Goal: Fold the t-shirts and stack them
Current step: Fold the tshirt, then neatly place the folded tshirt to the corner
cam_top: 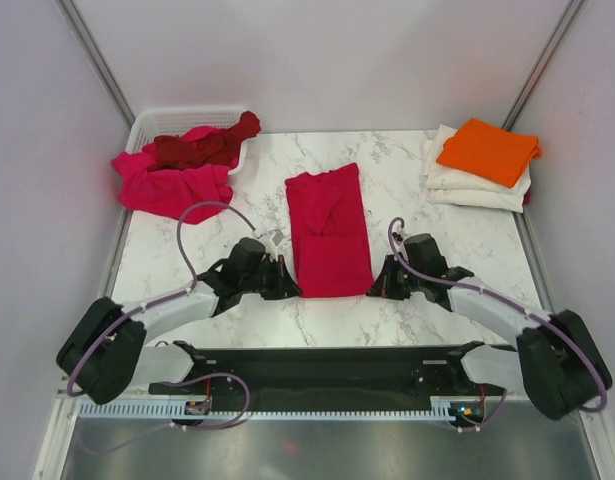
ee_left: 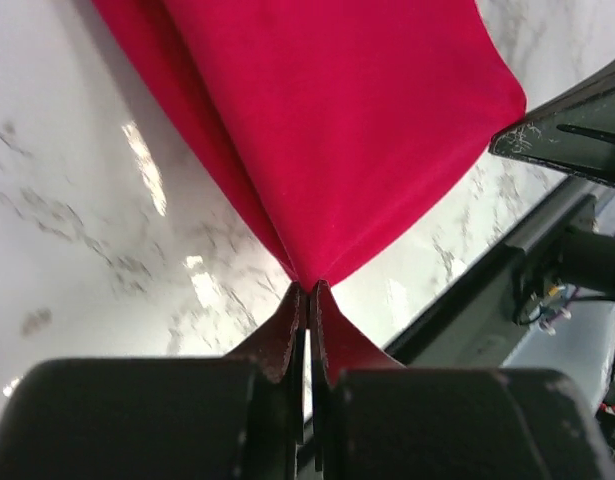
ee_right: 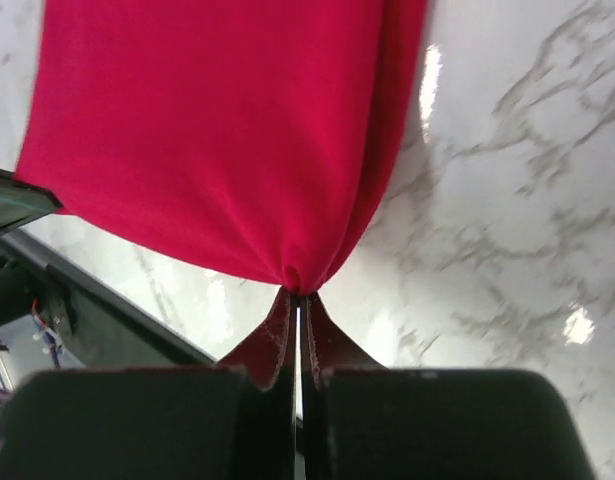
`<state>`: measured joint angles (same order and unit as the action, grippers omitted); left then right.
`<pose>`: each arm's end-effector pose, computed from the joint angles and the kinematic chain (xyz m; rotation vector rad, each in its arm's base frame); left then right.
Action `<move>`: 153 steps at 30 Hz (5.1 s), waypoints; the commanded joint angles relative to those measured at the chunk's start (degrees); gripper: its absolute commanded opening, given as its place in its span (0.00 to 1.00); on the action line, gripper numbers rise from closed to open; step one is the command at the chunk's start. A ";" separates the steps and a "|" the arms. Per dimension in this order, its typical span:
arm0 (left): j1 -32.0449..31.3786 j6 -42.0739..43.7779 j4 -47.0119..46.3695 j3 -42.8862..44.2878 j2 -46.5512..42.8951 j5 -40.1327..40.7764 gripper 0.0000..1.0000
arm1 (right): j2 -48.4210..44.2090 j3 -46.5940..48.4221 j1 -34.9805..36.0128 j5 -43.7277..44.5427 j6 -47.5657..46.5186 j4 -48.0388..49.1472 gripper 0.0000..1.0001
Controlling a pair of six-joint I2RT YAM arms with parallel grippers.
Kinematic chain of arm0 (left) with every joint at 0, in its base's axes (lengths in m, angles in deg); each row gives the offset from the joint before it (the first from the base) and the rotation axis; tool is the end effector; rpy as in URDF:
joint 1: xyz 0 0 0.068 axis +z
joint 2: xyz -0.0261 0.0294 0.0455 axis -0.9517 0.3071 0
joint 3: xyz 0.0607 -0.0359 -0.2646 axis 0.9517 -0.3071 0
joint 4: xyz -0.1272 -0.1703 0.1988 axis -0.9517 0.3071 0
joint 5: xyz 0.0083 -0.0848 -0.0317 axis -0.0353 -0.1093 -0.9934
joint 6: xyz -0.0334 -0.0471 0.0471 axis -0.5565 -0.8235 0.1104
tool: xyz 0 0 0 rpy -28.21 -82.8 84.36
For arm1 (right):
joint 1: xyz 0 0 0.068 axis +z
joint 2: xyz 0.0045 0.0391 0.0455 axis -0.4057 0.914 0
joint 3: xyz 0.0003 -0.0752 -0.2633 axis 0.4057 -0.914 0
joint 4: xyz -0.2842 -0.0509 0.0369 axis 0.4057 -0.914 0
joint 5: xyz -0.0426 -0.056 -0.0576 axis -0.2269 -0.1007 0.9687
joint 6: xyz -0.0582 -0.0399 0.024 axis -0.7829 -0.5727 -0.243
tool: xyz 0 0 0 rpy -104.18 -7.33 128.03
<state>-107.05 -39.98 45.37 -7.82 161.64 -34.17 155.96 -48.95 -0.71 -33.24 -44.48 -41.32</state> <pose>0.2229 -0.1795 0.1226 0.1027 2.4675 -0.9788 0.2307 0.1238 0.1107 0.0969 2.6062 0.8663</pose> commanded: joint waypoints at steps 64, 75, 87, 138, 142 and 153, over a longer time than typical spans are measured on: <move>16.22 17.03 30.53 46.80 24.24 -2.54 0.98 | 47.80 52.56 -11.71 -9.32 -4.53 -0.98 0.98; 16.39 22.65 30.53 37.48 8.94 -3.34 0.99 | 58.17 58.01 -10.22 -9.83 -1.54 5.44 0.88; 16.92 24.94 30.53 38.17 9.81 -3.77 0.99 | 60.13 53.53 -7.14 -13.88 1.80 15.99 0.07; 14.99 23.89 29.82 36.77 15.26 -1.05 1.00 | 57.56 115.93 -47.47 -13.78 -6.74 -33.32 0.00; 14.64 23.98 29.91 36.77 15.79 -1.05 1.00 | 63.79 116.99 -51.43 -16.33 -4.88 -31.82 0.00; 14.02 24.24 29.91 36.59 16.58 -1.05 1.00 | 64.08 111.45 -54.51 -1.77 -9.27 -37.00 0.55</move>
<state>-92.38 -16.04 76.76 28.79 178.07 -35.54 221.53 63.17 -52.53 -42.79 -53.88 -75.64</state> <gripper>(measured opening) 0.995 0.533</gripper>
